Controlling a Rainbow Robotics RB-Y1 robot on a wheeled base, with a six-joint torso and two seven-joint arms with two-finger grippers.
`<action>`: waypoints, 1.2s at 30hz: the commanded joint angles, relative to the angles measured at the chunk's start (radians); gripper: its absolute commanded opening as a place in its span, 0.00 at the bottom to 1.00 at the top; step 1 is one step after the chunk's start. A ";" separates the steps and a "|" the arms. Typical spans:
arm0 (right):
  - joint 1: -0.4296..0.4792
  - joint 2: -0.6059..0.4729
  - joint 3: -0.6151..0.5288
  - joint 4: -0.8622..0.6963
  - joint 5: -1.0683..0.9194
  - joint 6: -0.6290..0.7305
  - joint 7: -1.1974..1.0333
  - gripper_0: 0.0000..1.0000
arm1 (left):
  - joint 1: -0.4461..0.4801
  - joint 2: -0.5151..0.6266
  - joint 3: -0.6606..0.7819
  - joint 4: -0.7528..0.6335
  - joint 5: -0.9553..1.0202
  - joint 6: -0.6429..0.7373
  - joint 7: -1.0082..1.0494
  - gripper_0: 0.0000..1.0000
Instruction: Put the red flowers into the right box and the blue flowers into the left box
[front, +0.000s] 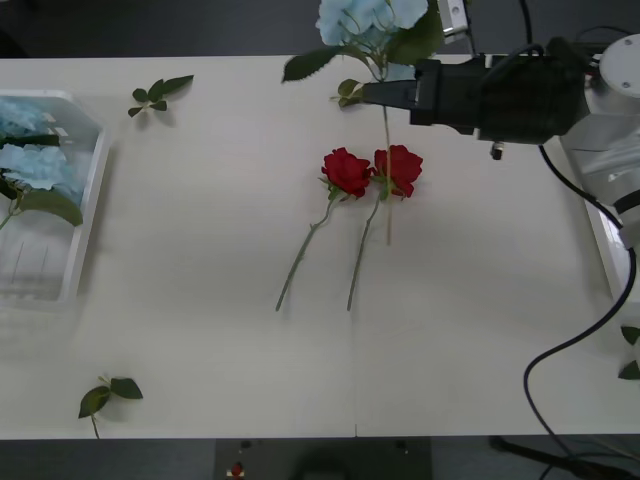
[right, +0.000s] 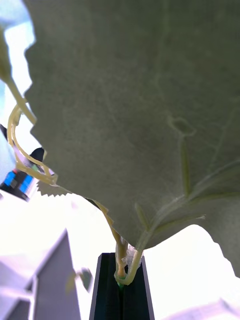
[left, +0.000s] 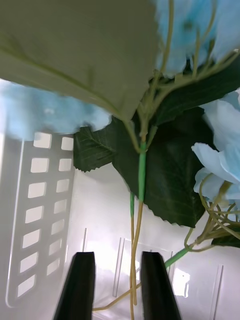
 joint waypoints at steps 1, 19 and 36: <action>-0.051 0.111 0.014 -0.014 -0.020 -0.068 0.021 0.00 | -0.021 0.050 0.025 -0.029 -0.002 -0.007 -0.001 1.00; -0.072 0.414 0.028 -0.014 0.077 -0.204 0.034 0.00 | -0.020 0.050 0.203 -0.186 0.420 0.225 -0.371 1.00; -0.089 0.491 0.111 -0.013 0.077 -0.373 0.037 0.00 | -0.021 0.019 0.239 -0.140 1.105 0.467 -0.598 1.00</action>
